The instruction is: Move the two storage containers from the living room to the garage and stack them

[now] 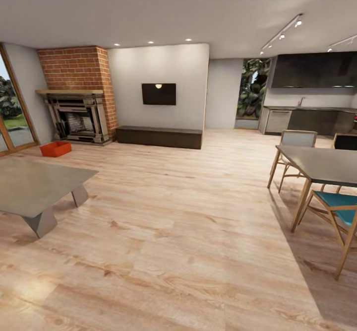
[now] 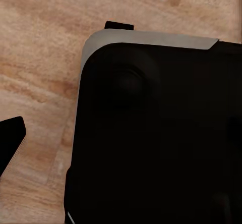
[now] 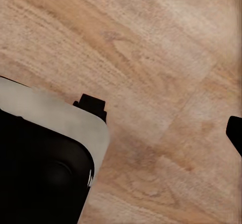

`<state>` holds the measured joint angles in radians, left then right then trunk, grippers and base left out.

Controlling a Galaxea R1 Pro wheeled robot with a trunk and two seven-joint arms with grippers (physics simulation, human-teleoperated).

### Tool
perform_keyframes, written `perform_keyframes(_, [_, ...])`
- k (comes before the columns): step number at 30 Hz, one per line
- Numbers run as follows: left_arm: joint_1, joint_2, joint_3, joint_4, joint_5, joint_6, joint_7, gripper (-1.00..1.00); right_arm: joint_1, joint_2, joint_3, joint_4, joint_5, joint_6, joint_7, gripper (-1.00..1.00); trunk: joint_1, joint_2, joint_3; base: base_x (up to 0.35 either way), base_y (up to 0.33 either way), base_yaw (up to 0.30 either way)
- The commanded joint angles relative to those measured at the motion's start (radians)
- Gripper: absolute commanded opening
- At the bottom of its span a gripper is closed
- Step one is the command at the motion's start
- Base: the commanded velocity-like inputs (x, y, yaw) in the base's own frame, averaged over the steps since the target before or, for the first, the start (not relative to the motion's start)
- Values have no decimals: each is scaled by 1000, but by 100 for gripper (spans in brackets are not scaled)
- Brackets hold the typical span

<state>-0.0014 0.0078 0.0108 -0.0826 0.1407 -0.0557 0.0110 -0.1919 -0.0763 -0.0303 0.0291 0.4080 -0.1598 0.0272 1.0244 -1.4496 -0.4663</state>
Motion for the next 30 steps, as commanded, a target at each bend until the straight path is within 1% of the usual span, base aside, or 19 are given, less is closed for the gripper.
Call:
perform_keyframes(1, [0,0,0,0,7,-2,1,100,-1,0,-3,3,3,-6,2,100,1,0,-1,324,0,0])
perform_keyframes(30, [0,0,0,-1,7,-2,1,100,-1,0,-3,3,5,-6,2,100,1,0,-1,324,0,0])
